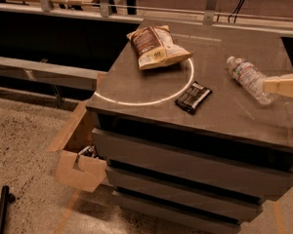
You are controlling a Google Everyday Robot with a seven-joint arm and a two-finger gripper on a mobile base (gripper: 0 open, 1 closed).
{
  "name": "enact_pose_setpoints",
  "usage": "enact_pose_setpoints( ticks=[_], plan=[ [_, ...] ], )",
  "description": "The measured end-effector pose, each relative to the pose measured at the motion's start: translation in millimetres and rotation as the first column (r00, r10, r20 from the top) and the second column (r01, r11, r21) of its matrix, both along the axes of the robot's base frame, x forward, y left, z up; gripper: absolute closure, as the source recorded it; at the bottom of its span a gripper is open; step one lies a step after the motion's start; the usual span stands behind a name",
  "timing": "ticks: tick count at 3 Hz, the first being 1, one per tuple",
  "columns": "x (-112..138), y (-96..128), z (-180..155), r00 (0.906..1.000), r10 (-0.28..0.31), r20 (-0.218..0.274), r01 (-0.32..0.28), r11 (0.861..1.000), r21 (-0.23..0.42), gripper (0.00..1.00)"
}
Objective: Move water bottle near rxbar chocolate
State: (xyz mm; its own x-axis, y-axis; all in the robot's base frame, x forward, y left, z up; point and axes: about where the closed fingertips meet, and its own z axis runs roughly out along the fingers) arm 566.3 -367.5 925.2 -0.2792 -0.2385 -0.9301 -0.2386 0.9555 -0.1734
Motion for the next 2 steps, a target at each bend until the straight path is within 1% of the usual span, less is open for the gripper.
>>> enact_pose_setpoints(
  ticks=[1, 2],
  plan=[
    [1.2, -11.5, 3.2, 0.9994, -0.034, -0.003, 0.034, 0.999, 0.004, 0.0],
    [2.1, -12.7, 0.7, 0.999, -0.041, -0.02, 0.041, 0.999, 0.016, 0.0]
  ],
)
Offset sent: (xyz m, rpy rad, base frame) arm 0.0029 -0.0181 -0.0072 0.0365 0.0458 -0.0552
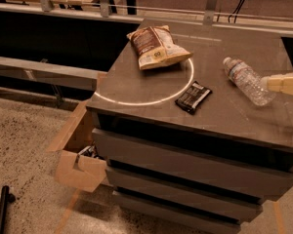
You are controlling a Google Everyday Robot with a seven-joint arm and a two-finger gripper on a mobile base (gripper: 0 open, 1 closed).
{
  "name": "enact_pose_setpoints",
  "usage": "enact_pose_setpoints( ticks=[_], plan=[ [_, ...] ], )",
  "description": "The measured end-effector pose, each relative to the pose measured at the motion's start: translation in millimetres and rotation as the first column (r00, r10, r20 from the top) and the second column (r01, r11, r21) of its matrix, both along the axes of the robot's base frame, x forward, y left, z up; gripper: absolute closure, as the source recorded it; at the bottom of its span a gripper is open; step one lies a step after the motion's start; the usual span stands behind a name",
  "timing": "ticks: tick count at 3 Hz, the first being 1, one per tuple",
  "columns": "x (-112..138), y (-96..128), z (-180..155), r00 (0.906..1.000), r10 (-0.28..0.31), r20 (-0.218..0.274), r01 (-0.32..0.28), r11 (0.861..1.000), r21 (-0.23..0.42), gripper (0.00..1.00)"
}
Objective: Move water bottle near rxbar chocolate
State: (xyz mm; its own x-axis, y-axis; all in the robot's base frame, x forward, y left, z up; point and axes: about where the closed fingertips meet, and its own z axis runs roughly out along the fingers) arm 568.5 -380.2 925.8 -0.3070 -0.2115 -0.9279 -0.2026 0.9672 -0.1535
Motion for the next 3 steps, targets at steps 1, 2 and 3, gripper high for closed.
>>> enact_pose_setpoints(
  ticks=[1, 2, 3],
  plan=[
    [1, -11, 3, 0.9992, -0.039, 0.011, 0.039, 0.999, -0.003, 0.0],
    [0, -29, 12, 0.9943, -0.098, 0.043, 0.098, 0.995, -0.015, 0.0],
    [-2, -45, 19, 0.9827, -0.173, 0.067, 0.175, 0.984, -0.038, 0.0]
  ],
)
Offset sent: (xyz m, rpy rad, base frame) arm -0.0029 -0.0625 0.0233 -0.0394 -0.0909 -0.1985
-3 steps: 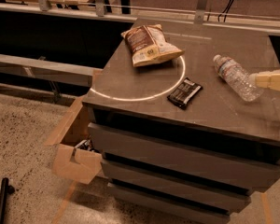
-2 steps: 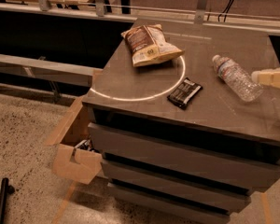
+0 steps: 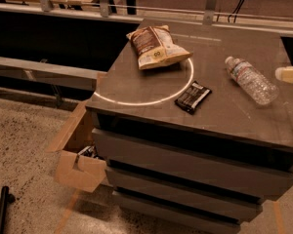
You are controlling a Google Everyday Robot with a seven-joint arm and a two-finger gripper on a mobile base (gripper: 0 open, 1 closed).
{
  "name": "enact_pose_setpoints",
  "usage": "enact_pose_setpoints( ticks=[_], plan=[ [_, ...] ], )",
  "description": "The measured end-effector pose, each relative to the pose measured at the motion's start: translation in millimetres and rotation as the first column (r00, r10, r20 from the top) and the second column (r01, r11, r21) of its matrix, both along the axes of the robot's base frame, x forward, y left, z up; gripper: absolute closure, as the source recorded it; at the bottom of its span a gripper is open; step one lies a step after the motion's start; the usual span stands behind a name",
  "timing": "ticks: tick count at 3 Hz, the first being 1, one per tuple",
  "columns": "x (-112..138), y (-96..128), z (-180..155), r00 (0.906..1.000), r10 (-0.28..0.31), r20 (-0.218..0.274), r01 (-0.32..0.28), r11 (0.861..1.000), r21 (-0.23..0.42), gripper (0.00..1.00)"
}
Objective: Move water bottle near rxbar chocolate
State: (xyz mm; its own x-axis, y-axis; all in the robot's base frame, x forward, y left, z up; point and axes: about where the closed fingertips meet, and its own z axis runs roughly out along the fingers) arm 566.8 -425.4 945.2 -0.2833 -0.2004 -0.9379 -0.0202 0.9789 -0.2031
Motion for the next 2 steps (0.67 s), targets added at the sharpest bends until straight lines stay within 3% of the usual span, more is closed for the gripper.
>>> enact_pose_setpoints(
  ticks=[1, 2],
  plan=[
    [-3.2, -16.2, 0.3, 0.9989, -0.046, -0.002, 0.046, 0.999, 0.001, 0.0],
    [-2.9, -15.4, 0.6, 0.999, -0.045, -0.001, 0.045, 0.999, 0.001, 0.0]
  ],
)
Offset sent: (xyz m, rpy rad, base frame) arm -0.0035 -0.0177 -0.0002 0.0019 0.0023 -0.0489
